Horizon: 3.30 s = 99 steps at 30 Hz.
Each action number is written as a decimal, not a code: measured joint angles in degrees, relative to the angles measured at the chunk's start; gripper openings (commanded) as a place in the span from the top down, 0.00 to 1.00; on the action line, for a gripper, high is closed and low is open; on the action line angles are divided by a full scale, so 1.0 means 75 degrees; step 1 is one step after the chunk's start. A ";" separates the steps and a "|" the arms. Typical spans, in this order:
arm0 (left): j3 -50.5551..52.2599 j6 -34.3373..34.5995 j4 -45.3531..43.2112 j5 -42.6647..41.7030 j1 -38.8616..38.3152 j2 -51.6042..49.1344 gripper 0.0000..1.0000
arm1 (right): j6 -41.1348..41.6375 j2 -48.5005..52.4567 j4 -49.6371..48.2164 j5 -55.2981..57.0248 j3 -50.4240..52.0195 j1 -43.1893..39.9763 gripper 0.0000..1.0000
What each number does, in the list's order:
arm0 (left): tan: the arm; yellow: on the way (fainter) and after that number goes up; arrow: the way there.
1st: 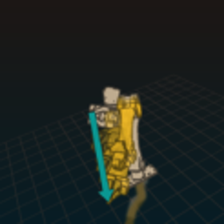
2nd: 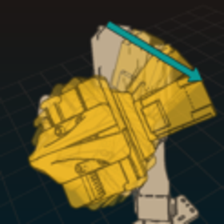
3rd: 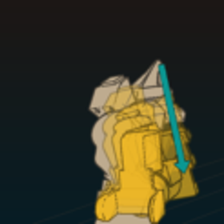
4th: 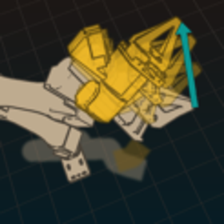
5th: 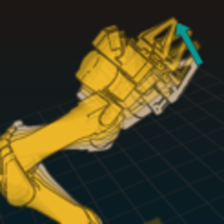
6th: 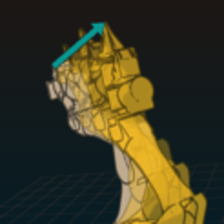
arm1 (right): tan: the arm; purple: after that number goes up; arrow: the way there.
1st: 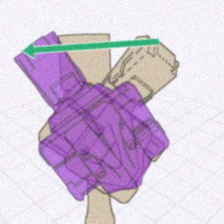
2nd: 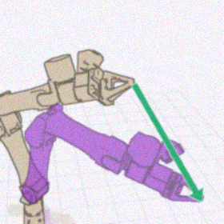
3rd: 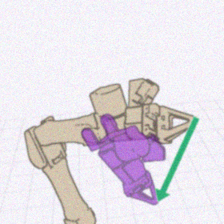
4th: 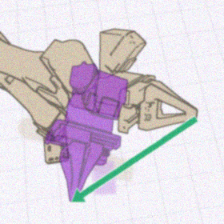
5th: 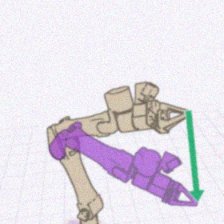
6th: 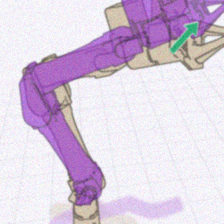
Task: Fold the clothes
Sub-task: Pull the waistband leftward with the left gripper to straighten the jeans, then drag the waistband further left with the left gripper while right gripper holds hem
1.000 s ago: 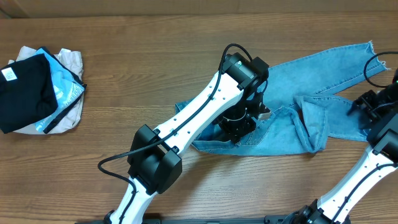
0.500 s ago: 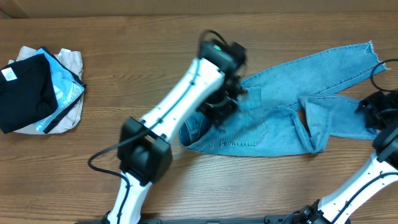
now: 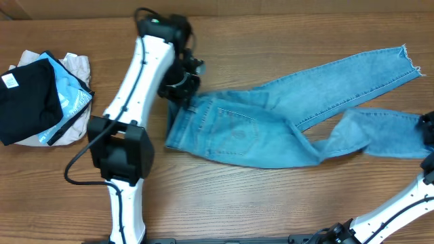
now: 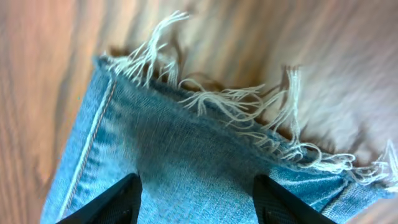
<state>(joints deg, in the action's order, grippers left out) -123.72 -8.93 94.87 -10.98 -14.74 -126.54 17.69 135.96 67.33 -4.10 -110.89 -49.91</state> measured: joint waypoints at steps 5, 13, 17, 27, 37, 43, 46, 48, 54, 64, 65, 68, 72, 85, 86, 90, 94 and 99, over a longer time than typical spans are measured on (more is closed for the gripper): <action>-0.0085 0.0064 -0.0093 0.0405 0.0187 0.0000 0.96 | 0.0096 0.0140 0.0187 0.0323 -0.0251 -0.0291 0.38; -0.0825 0.0236 -0.0085 0.0554 0.0699 0.0326 0.96 | 0.0213 0.0248 0.0364 0.0618 -0.0431 -0.0460 0.37; -0.0912 0.0189 -0.0009 0.0163 0.1119 0.0883 0.96 | 0.0219 0.0254 0.0376 0.0635 -0.0446 -0.0460 0.38; -0.1011 0.0178 0.0268 -0.0294 0.0857 0.2028 0.94 | 0.0213 0.0254 0.0402 0.0676 -0.0446 -0.0460 0.38; 0.0755 0.0414 0.0219 -0.0455 0.0428 0.2477 0.93 | 0.0216 0.0254 0.0396 0.0720 -0.0446 -0.0460 0.38; 0.2326 0.0481 0.0210 -0.0458 0.0417 0.2923 0.91 | 0.0216 0.0254 0.0408 0.0731 -0.0446 -0.0460 0.37; 0.2827 0.0551 0.0219 -0.0437 0.0420 0.3220 0.87 | 0.0213 0.0254 0.0414 0.0740 -0.0446 -0.0460 0.37; 0.2990 0.0729 0.0227 -0.0114 0.0423 0.3413 0.89 | 0.0210 0.0254 0.0417 0.0743 -0.0446 -0.0460 0.37; 0.3019 0.2460 0.0242 0.2084 0.0612 0.3832 0.38 | 0.0213 0.0254 0.0428 0.0746 -0.0446 -0.0460 0.37; 0.3031 0.3416 -0.0740 0.2783 0.0769 0.3882 0.35 | 0.0213 0.0254 0.0437 0.0749 -0.0446 -0.0460 0.37; 0.3037 0.3436 -0.1145 0.2745 0.0772 0.3882 0.35 | 0.0213 0.0254 0.0443 0.0743 -0.0446 -0.0460 0.37; 0.3040 0.3421 -0.2113 0.2460 0.0769 0.3879 0.53 | 0.0213 0.0254 0.0466 0.0723 -0.0446 -0.0463 0.37; 0.3040 0.3246 -0.2591 0.2020 0.0769 0.3870 0.68 | 0.0259 0.0262 0.0629 0.0723 -0.0472 -0.0484 0.36; 0.3051 0.2780 -0.2512 0.1428 0.0769 0.3698 0.71 | 0.0350 0.0227 0.2066 -0.0187 -0.2690 -0.0434 0.34; 0.3080 0.2763 -0.2512 0.1425 0.0769 0.3698 0.71 | 0.0315 0.0198 0.2221 -0.0265 -0.2844 -0.0379 0.34; 0.3421 0.2710 -0.2573 0.1346 0.0769 0.3698 0.71 | 0.0079 -0.0015 0.2605 -0.0624 -0.3232 0.0017 0.34; 0.4042 0.2530 -0.2978 0.1157 0.0769 0.3698 0.71 | -0.0160 -0.0490 0.2736 -0.0851 -0.3366 0.0600 0.35; 0.4873 0.2390 -0.3765 0.1014 0.0769 0.3698 0.76 | -0.0504 -0.1533 0.3284 -0.1058 -0.3407 0.1387 0.34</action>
<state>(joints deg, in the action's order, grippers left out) -87.18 8.99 66.63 -3.38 -8.97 -98.80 13.91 124.46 91.96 -12.03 -136.44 -39.51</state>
